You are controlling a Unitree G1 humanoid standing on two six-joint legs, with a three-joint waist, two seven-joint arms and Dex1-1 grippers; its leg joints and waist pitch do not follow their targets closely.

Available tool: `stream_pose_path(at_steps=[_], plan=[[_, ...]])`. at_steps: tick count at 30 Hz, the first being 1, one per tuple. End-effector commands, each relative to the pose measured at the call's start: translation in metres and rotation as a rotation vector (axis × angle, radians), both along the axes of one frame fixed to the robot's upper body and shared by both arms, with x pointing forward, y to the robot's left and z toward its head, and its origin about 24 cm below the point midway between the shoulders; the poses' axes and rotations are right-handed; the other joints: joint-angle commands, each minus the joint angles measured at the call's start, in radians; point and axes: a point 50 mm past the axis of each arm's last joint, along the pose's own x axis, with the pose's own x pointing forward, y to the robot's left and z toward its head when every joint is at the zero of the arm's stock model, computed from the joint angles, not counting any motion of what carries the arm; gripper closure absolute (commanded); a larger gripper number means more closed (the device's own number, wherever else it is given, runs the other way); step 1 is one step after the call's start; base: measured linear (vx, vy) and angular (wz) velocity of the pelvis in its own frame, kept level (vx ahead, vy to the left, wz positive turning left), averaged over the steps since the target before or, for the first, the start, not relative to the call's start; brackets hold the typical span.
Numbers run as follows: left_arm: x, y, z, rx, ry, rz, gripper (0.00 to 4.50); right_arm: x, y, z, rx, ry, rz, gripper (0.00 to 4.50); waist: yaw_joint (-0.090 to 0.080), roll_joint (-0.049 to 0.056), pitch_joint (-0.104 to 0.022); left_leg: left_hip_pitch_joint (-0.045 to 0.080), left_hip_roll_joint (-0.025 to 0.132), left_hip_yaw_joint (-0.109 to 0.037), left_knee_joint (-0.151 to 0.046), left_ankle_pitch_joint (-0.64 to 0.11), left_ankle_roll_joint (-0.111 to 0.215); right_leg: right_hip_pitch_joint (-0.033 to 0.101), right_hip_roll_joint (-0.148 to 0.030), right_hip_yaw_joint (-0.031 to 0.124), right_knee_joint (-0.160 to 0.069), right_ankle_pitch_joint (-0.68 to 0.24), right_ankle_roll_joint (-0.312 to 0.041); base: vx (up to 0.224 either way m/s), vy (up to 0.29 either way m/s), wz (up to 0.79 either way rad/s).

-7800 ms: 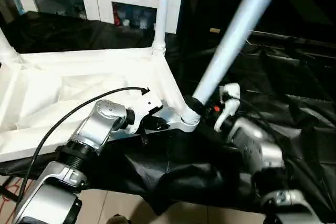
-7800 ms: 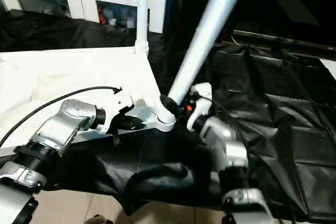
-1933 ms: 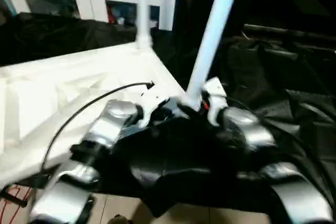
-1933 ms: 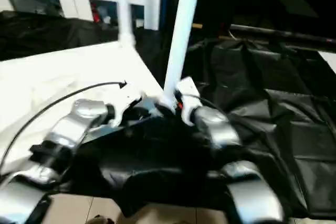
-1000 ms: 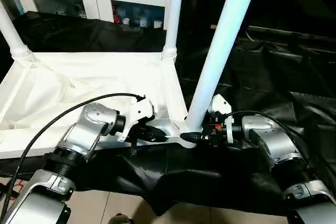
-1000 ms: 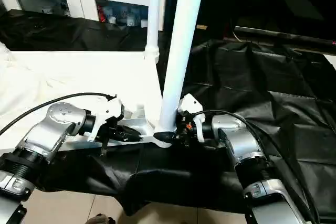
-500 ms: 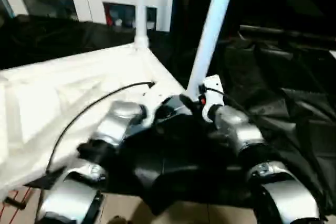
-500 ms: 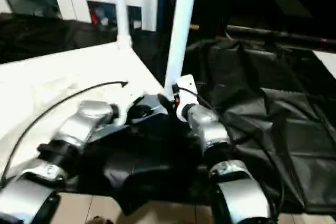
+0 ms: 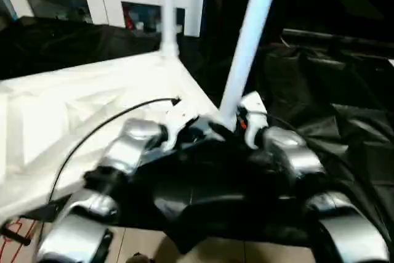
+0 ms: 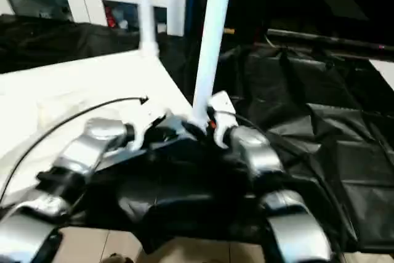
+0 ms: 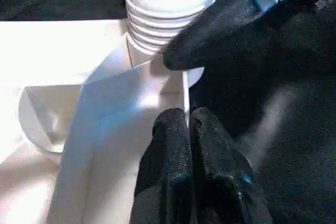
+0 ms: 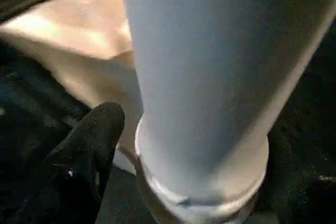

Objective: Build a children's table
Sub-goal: Rotate leg to tighten

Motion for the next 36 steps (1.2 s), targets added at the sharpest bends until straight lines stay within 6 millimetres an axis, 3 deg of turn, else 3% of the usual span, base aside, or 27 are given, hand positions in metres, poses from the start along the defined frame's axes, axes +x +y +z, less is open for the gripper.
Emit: stream_pose_path(at_steps=[1,7,13,19,25,26,28,32,36], plan=[[-0.007,-0.022,0.011,-0.088,-0.032,-0.141,4.50,-0.009,0.018,0.009,0.039,-0.014,0.199,0.60,0.004,0.002,-0.070,0.025,0.021,-0.001,-0.059,-0.195,0.070,0.045,-0.044,0.018,-0.061,-0.085,-0.249,0.000,0.000,0.00],[-0.016,-0.008,0.013,-0.073,0.000,-0.249,4.50,-0.023,0.002,0.011,0.004,0.023,0.357,0.60,0.020,0.006,-0.065,0.027,0.023,0.000,-0.064,-0.232,0.043,0.041,-0.043,0.018,-0.065,-0.144,-0.240,0.000,0.000,0.00],[-0.018,0.006,0.014,-0.053,0.028,-0.284,4.50,-0.033,-0.003,0.012,-0.008,0.066,0.434,1.18,0.023,0.006,-0.066,0.027,0.023,0.000,-0.066,-0.239,0.028,0.038,-0.045,0.019,-0.065,-0.160,-0.234,0.000,0.000,0.00],[-0.017,0.007,0.014,-0.056,0.028,-0.267,4.50,-0.037,0.004,0.010,0.009,0.089,0.438,1.68,0.027,0.006,-0.068,0.027,0.022,0.000,-0.065,-0.219,0.028,0.038,-0.045,0.018,-0.062,-0.134,-0.236,0.000,0.000,0.00],[-0.006,0.002,0.012,-0.045,-0.005,-0.138,4.50,-0.025,0.010,0.000,-0.013,0.085,0.249,1.78,0.021,0.004,-0.065,0.028,0.019,-0.001,-0.068,-0.252,0.004,0.033,-0.048,0.020,-0.068,-0.197,-0.223,0.000,0.000,0.00],[0.002,-0.003,0.012,-0.049,-0.026,-0.064,4.50,-0.015,0.014,-0.007,-0.041,0.095,0.099,1.81,0.017,0.003,-0.063,0.028,0.019,-0.003,-0.070,-0.266,-0.010,0.031,-0.050,0.021,-0.072,-0.244,-0.209,0.000,0.000,0.00],[0.003,-0.005,0.012,-0.051,-0.032,-0.046,4.50,-0.013,0.015,-0.009,-0.045,0.100,0.063,1.82,0.009,0.003,-0.065,0.028,0.018,-0.007,-0.072,-0.285,-0.025,0.035,-0.051,0.019,-0.076,-0.291,-0.193,0.000,0.000,0.00],[0.016,-0.025,0.013,-0.056,-0.067,0.100,4.50,0.001,0.027,-0.024,-0.080,0.177,-0.237,1.84,-0.004,0.005,-0.066,0.025,0.013,-0.008,-0.072,-0.261,-0.039,0.033,-0.046,0.020,-0.072,-0.251,-0.191,0.000,0.000,0.00],[0.025,-0.040,0.017,-0.078,-0.082,0.205,4.50,0.008,0.037,-0.029,-0.082,0.211,-0.390,1.84,-0.009,0.005,-0.072,0.025,0.011,-0.006,-0.066,-0.235,-0.027,0.037,-0.044,0.019,-0.069,-0.182,-0.205,0.000,0.000,0.00]])
